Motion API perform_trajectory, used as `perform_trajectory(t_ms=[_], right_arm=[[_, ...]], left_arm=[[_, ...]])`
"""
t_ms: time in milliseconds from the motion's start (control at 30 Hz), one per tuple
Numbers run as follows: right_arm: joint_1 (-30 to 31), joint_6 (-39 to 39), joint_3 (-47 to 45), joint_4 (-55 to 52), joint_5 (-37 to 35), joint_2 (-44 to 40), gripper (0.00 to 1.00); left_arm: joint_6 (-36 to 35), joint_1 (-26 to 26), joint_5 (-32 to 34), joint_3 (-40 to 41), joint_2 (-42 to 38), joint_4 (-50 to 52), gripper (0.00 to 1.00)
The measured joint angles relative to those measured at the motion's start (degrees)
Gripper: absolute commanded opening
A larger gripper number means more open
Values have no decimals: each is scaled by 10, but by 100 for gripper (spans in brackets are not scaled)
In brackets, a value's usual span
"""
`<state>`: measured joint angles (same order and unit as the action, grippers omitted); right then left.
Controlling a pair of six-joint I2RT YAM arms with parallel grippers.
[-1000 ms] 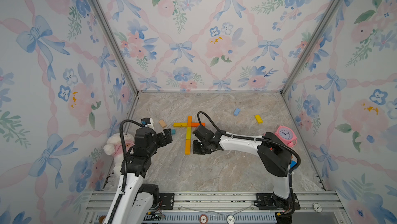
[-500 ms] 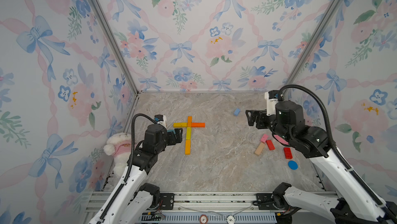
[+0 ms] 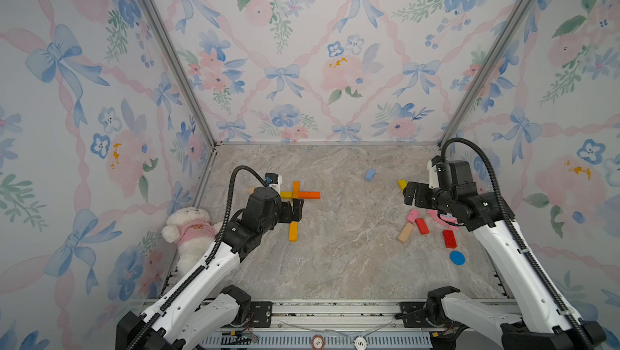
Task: Assemble the letter t with building blocks
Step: Pick up the building block from the center of the board.
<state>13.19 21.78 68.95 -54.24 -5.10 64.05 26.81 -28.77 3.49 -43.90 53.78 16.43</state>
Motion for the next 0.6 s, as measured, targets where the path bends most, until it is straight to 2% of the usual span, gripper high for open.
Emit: perform_trajectory(t_ms=[267, 467, 600], right_arm=[[-29, 99, -169, 16, 34, 60, 84], [-30, 141, -182, 75, 36, 139, 67], [-31, 153, -182, 110, 30, 180, 61]], left_arm=[[-12, 0, 6, 35, -21, 0, 98], [-12, 7, 5, 36, -25, 0, 98], [-12, 15, -1, 36, -27, 0, 98]])
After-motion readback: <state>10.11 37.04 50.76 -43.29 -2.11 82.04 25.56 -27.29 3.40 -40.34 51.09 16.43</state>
